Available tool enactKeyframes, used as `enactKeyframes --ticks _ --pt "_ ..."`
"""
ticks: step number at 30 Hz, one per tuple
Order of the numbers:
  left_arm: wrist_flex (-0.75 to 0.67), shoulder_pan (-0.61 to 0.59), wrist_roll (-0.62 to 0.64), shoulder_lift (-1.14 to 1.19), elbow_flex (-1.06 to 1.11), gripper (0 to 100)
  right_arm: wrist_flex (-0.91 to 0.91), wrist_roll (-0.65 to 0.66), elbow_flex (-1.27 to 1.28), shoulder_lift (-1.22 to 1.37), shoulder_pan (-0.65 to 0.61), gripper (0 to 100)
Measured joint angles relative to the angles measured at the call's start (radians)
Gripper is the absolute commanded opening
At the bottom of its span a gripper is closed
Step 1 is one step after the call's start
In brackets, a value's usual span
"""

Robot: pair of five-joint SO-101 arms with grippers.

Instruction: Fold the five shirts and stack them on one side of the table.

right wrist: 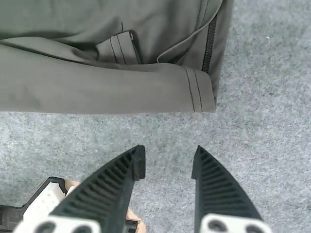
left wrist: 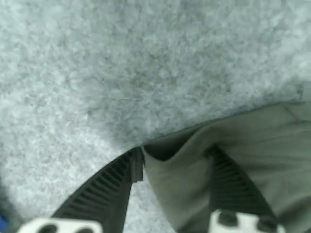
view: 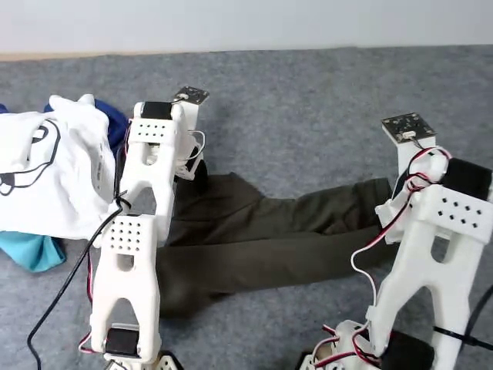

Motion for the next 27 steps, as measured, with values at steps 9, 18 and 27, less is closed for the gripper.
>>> enactKeyframes --ticks 9,18,27 --pt "0.006 0.069 -0.034 -0.002 0.008 4 -0.005 0.0 -0.066 0.0 0.0 17.0" --pt "0.008 0.074 -0.054 -0.002 0.008 0 -0.106 -0.132 -0.075 0.077 -0.038 17.3" --pt "0.008 0.072 -0.054 -0.002 0.008 0 -0.189 -0.218 -0.114 0.295 -0.132 26.2"
